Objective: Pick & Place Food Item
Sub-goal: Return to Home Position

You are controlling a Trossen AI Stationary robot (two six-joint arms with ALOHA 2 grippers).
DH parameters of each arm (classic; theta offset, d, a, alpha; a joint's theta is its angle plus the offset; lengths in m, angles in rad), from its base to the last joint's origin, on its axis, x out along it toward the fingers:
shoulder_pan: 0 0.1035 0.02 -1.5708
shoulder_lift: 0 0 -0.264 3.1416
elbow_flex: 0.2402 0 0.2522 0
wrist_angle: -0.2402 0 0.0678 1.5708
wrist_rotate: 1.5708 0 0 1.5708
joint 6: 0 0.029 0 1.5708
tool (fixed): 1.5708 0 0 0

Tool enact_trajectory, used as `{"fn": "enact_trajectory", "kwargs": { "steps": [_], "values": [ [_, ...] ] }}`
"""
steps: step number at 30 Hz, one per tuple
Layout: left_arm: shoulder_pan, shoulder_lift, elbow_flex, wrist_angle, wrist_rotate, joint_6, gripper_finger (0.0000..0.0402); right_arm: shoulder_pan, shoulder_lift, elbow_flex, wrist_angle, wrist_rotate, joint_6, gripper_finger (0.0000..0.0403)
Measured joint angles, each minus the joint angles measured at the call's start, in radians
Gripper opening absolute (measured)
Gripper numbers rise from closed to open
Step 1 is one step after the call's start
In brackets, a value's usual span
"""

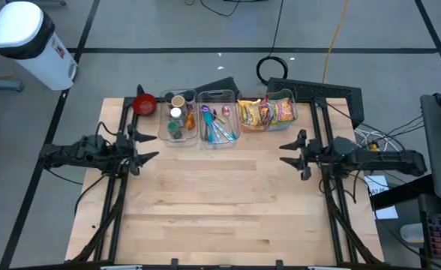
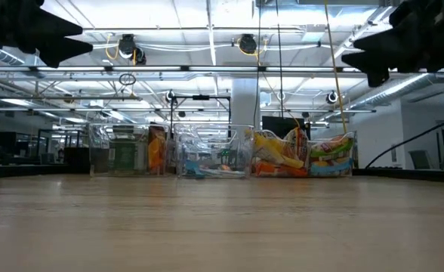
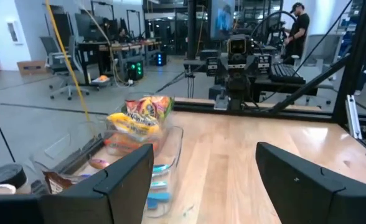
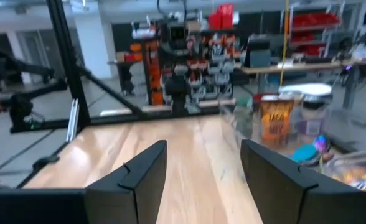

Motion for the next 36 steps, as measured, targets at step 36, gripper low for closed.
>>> {"fn": "enact_trajectory", "kwargs": {
  "steps": [36],
  "values": [
    [0.004,0.0,-0.207,0.261,0.158,-0.003,0.0285,-0.008,-0.076,-0.151,0.238,0.028,0.015,0.0196]
  ]
}}
